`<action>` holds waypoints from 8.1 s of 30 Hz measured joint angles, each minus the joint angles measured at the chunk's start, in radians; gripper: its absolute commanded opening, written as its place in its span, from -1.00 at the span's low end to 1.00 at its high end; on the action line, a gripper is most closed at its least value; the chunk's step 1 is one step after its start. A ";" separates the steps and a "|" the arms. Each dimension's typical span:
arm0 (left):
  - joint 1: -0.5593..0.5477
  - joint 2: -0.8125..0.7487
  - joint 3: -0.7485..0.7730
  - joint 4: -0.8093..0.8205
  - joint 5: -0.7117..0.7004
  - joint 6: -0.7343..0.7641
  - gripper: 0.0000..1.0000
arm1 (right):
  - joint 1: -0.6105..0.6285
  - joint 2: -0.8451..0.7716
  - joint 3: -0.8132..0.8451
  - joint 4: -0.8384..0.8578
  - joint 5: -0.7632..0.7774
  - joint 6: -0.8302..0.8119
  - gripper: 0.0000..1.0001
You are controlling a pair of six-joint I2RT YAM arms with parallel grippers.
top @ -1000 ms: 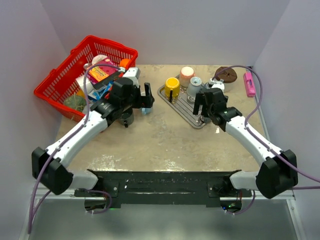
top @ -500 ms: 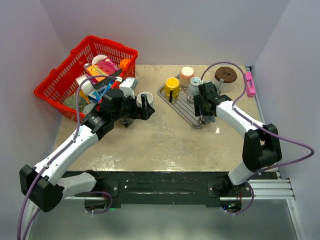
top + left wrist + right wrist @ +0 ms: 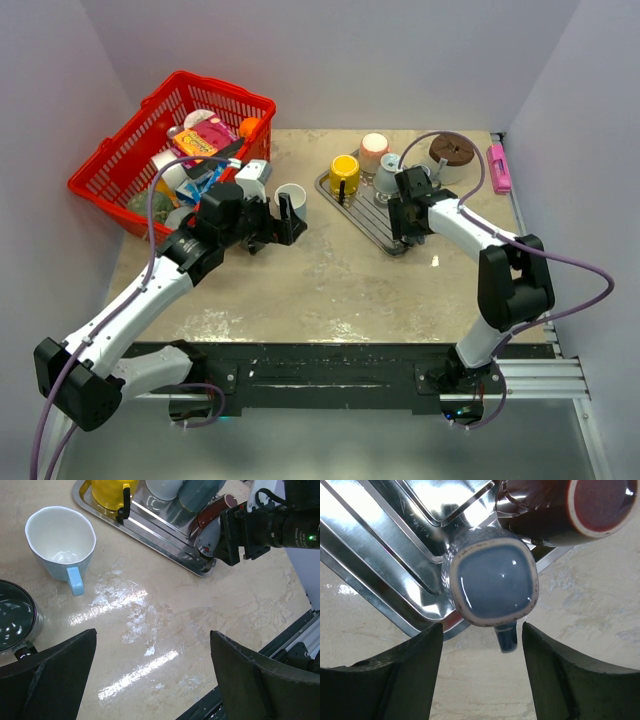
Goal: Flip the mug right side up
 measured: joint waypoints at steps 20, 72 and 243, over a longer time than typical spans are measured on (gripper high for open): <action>0.000 0.064 -0.005 0.024 0.021 0.019 0.99 | -0.001 0.006 0.005 0.005 -0.016 0.005 -0.16; 0.000 0.093 -0.033 0.568 0.469 -0.225 0.87 | 0.005 -0.541 -0.196 0.758 -0.843 0.638 -1.00; -0.158 0.019 0.104 0.039 -0.189 0.105 0.99 | 0.257 0.511 0.582 0.301 0.198 0.331 0.02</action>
